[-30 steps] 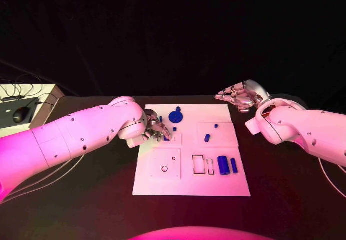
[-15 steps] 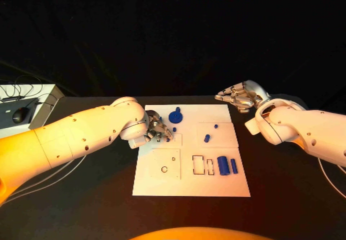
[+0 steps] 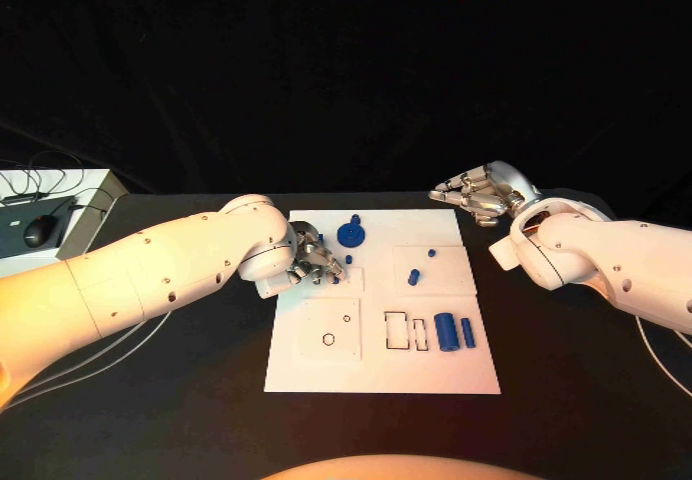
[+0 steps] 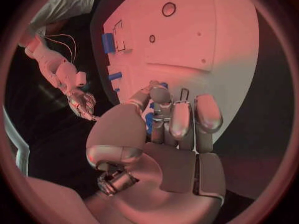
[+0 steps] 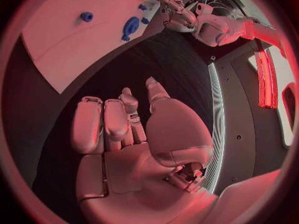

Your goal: Assemble the parts on the task board

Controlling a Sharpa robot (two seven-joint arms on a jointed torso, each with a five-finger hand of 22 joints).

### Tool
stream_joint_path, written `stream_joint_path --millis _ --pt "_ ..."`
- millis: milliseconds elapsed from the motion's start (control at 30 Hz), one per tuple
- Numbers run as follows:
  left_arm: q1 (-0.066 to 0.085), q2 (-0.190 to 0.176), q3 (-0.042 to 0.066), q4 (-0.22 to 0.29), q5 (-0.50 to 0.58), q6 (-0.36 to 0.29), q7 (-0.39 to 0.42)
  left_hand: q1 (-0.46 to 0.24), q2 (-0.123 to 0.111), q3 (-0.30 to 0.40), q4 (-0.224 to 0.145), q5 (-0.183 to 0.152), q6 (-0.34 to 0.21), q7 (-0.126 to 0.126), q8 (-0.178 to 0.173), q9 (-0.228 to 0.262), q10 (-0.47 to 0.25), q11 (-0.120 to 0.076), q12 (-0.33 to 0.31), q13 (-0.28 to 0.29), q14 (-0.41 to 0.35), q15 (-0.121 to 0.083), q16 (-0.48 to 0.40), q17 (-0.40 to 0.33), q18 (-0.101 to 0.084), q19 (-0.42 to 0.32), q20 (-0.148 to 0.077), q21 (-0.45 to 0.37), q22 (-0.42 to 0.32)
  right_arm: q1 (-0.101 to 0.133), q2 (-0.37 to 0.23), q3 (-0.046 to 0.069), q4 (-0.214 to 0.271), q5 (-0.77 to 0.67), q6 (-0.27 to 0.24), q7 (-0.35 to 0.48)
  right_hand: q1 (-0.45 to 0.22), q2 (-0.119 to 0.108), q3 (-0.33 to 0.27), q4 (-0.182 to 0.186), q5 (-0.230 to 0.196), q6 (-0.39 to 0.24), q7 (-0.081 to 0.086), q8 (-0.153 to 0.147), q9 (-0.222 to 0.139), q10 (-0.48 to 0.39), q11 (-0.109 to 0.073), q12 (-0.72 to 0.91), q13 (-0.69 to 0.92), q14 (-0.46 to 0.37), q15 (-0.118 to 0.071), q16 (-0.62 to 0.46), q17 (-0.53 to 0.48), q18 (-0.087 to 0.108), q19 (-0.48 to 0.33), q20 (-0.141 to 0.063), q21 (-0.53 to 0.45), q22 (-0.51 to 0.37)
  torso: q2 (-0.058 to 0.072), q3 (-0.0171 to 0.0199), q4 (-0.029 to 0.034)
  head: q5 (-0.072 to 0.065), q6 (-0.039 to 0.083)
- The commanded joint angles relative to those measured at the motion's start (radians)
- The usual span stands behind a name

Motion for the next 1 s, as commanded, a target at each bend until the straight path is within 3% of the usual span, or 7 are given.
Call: stream_joint_path --millis 33,133,200,267,400,800,1000 --pt "-0.005 -0.005 -0.003 0.005 -0.001 0.022 -0.006 0.0 -0.016 -0.065 0.013 -0.003 -0.004 -0.003 0.0 -0.001 -0.005 0.004 0.005 -0.002 0.001 0.003 0.004 -0.002 -0.007 0.002 0.003 0.003 0.001 0.0 -0.001 0.0 0.001 -0.007 0.009 0.008 -0.005 0.006 -0.004 -0.004 0.002 -0.006 0.004 0.002 0.001 -0.009 0.0 -0.003 -0.001 -0.001 0.001 -0.006 -0.001 -0.002 0.041 0.002 -0.006 0.169 0.0 -0.0005 0.0001 -0.001 -0.001" --pt "-0.005 -0.009 -0.001 0.012 -0.001 0.019 -0.004 0.031 -0.006 -0.209 0.039 -0.006 -0.002 -0.005 -0.003 -0.006 -0.006 0.004 0.006 -0.006 0.0 0.002 0.004 -0.002 -0.008 0.002 0.001 0.002 0.002 0.0 -0.001 0.0 0.001 -0.007 0.008 0.009 -0.005 0.006 -0.004 -0.004 0.002 -0.006 0.004 0.002 0.001 -0.009 0.0 -0.003 -0.001 -0.001 0.001 -0.006 -0.001 -0.002 0.041 0.002 -0.006 0.169 0.0 -0.0008 0.0004 -0.001 0.0" --pt "-0.005 -0.014 -0.001 0.019 -0.002 0.018 -0.003 0.014 -0.02 -0.254 0.053 -0.013 0.001 -0.007 -0.001 -0.005 -0.008 0.004 0.005 -0.007 0.0 0.002 0.003 -0.003 -0.008 0.002 0.001 0.001 0.002 0.0 -0.001 0.0 0.001 -0.007 0.008 0.009 -0.005 0.006 -0.004 -0.004 0.002 -0.006 0.004 0.002 0.001 -0.009 0.0 -0.003 -0.001 -0.001 0.001 -0.006 -0.001 -0.002 0.041 0.002 -0.006 0.169 0.0 -0.0009 0.0004 -0.001 0.0" --pt "-0.005 -0.02 0.0 0.028 -0.002 0.018 -0.002 0.034 -0.007 -0.344 0.079 -0.014 -0.001 -0.005 0.0 -0.004 -0.01 0.003 0.006 -0.009 0.0 0.001 0.001 -0.006 -0.008 0.002 -0.001 -0.001 0.002 0.0 -0.001 0.0 0.001 -0.007 0.007 0.009 -0.005 0.006 -0.004 -0.004 0.002 -0.006 0.004 0.002 0.001 -0.009 0.0 -0.003 -0.001 -0.001 0.001 -0.006 -0.001 -0.002 0.041 0.002 -0.006 0.169 0.001 -0.001 0.0 -0.001 0.001" --pt "-0.005 -0.03 0.003 0.042 -0.003 0.017 0.0 0.045 -0.002 -0.438 0.107 -0.014 -0.002 -0.005 0.002 -0.002 -0.014 0.004 0.004 -0.014 -0.001 0.001 0.0 -0.008 -0.007 0.002 0.0 -0.005 0.001 0.0 -0.002 0.0 0.001 -0.007 0.006 0.01 -0.006 0.006 -0.004 -0.004 0.002 -0.007 0.004 0.002 0.0 -0.01 0.0 -0.004 -0.002 -0.002 0.001 -0.007 -0.002 -0.002 0.041 0.002 -0.007 0.169 0.0 -0.0011 0.0002 -0.002 0.0" --pt "-0.005 -0.056 0.035 0.077 -0.007 0.011 0.008 0.054 0.001 -0.48 0.121 -0.018 -0.004 -0.003 0.004 0.0 -0.016 0.004 0.003 -0.019 -0.001 0.001 -0.001 -0.009 -0.007 0.001 0.0 -0.008 0.002 -0.001 -0.002 0.0 -0.002 -0.007 0.005 0.011 -0.006 0.006 -0.004 -0.004 0.002 -0.007 0.004 0.002 0.0 -0.01 0.0 -0.004 -0.002 -0.002 0.001 -0.007 -0.002 -0.002 0.041 0.002 -0.007 0.169 0.0 -0.0004 -0.0001 -0.001 0.002" --pt "-0.006 -0.067 0.065 0.087 0.017 -0.004 0.016 0.059 0.0 -0.482 0.124 -0.02 -0.029 0.004 -0.007 -0.004 -0.034 0.005 -0.015 -0.031 -0.007 -0.002 -0.015 -0.028 -0.003 -0.008 -0.002 -0.022 -0.009 -0.002 -0.003 0.0 -0.002 -0.007 0.004 0.013 -0.006 0.006 -0.004 -0.004 0.002 -0.007 0.004 0.002 0.0 -0.01 0.0 -0.004 -0.002 -0.002 0.001 -0.007 -0.002 -0.002 0.041 0.002 -0.007 0.169 0.0 -0.0008 -0.0008 0.0 0.007"
